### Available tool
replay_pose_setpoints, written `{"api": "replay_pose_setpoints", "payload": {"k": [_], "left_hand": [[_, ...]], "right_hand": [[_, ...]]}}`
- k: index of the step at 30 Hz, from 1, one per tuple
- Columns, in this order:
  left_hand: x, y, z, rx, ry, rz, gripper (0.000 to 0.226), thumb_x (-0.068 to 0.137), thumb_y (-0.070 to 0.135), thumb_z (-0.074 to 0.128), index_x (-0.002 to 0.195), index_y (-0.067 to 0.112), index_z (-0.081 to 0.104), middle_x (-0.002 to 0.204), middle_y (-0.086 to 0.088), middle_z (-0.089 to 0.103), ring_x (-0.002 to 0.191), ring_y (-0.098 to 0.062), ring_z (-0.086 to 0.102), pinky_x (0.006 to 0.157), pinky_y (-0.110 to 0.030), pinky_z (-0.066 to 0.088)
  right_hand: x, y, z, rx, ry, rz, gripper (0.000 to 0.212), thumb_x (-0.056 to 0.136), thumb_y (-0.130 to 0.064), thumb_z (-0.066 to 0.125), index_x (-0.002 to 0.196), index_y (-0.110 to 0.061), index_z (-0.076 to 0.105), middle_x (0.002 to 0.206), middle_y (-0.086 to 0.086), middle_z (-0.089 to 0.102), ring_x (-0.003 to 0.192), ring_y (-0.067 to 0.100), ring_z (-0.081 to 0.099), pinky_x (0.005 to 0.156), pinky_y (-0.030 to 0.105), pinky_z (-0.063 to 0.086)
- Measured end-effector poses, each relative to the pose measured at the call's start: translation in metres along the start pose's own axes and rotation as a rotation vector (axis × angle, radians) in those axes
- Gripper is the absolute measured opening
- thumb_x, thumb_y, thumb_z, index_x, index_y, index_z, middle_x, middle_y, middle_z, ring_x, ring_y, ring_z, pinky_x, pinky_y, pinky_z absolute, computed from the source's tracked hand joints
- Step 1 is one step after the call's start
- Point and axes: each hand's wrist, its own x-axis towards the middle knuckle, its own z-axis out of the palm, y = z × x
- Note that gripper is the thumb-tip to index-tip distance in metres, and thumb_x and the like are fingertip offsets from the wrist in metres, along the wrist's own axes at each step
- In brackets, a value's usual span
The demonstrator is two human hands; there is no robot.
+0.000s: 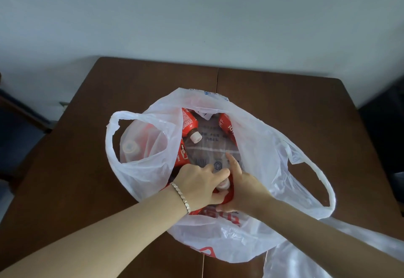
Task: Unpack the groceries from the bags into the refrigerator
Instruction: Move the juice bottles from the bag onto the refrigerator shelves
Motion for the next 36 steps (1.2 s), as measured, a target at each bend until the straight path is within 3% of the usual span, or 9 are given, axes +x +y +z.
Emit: {"api": "replay_pose_setpoints", "payload": {"k": [2,6,9,12,15,18,25,29,36], "left_hand": [[-0.001,0.001,0.006,-0.031,0.023,0.013,0.034,0.074,0.047,0.049,0.087,0.021,0.066,0.051,0.005,0.057,0.032,-0.013,0.049,0.038,-0.013,0.032],[0.003,-0.002,0.007,-0.036,-0.023,-0.05,0.035,0.061,0.041,0.06,0.084,0.016,0.069,0.047,0.006,0.055,0.03,-0.012,0.048,0.033,-0.014,0.032],[0.01,-0.005,-0.001,-0.023,-0.071,-0.133,0.039,0.082,0.038,0.051,0.11,0.012,0.057,0.073,0.0,0.066,0.053,-0.017,0.058,0.048,-0.018,0.031],[0.015,-0.007,0.0,-0.055,-0.101,-0.157,0.041,0.09,0.035,0.042,0.126,0.016,0.044,0.091,-0.002,0.063,0.068,-0.02,0.051,0.054,-0.021,0.032],[0.017,-0.008,-0.001,-0.094,-0.108,-0.153,0.039,0.089,0.033,0.043,0.123,0.015,0.047,0.09,-0.004,0.062,0.067,-0.022,0.049,0.048,-0.02,0.024],[0.02,-0.008,-0.003,-0.108,-0.128,-0.131,0.041,0.088,0.033,0.046,0.125,0.013,0.047,0.09,-0.007,0.064,0.069,-0.026,0.053,0.047,-0.02,0.016],[0.025,-0.005,-0.001,-0.067,-0.139,-0.094,0.042,0.09,0.036,0.042,0.124,0.011,0.045,0.085,-0.006,0.063,0.064,-0.021,0.045,0.048,-0.02,0.022],[0.028,-0.008,-0.004,-0.065,-0.159,-0.125,0.041,0.09,0.037,0.04,0.124,0.013,0.044,0.084,-0.003,0.063,0.066,-0.021,0.049,0.059,-0.025,0.035],[0.022,-0.005,-0.001,-0.051,-0.161,-0.112,0.04,0.089,0.037,0.041,0.123,0.015,0.044,0.094,-0.004,0.064,0.078,-0.025,0.061,0.061,-0.025,0.038]], "right_hand": [[0.002,0.004,-0.015,0.06,-0.132,-0.043,0.117,0.067,-0.029,0.083,0.15,-0.021,0.001,0.132,-0.006,0.053,0.118,0.017,0.054,0.098,0.024,0.041],[0.026,0.012,-0.057,-0.003,-0.192,-0.109,0.082,0.076,0.0,0.07,0.144,-0.026,0.033,0.136,-0.012,0.042,0.12,0.009,0.045,0.094,0.017,0.041],[0.057,0.012,-0.066,-0.171,0.007,-0.104,0.058,0.079,0.005,0.06,0.13,-0.02,0.051,0.13,-0.005,0.051,0.118,0.014,0.049,0.096,0.021,0.043],[0.081,0.013,-0.055,-0.667,0.078,-0.066,0.035,0.088,-0.016,0.06,0.123,-0.015,0.057,0.121,0.001,0.057,0.108,0.019,0.055,0.095,0.029,0.047],[0.092,0.033,-0.067,-0.84,0.209,0.251,0.045,0.091,-0.029,0.056,0.131,-0.01,0.048,0.131,0.009,0.051,0.119,0.025,0.049,0.102,0.036,0.037],[0.098,0.058,-0.091,-0.675,0.161,0.455,0.044,0.091,-0.034,0.053,0.132,-0.017,0.049,0.135,0.005,0.051,0.128,0.023,0.044,0.109,0.043,0.026],[0.121,0.052,-0.062,-0.239,0.318,0.218,0.081,0.081,-0.037,0.064,0.146,-0.014,0.022,0.145,0.013,0.035,0.133,0.031,0.035,0.11,0.044,0.026],[0.128,0.051,-0.047,-0.007,0.449,0.343,0.09,0.075,-0.041,0.075,0.144,-0.011,0.025,0.143,0.012,0.041,0.128,0.029,0.044,0.103,0.04,0.039],[0.091,0.065,-0.037,0.142,-0.029,0.357,0.105,0.064,-0.017,0.082,0.144,-0.032,0.016,0.14,0.011,0.036,0.121,0.029,0.048,0.091,0.038,0.05]]}}
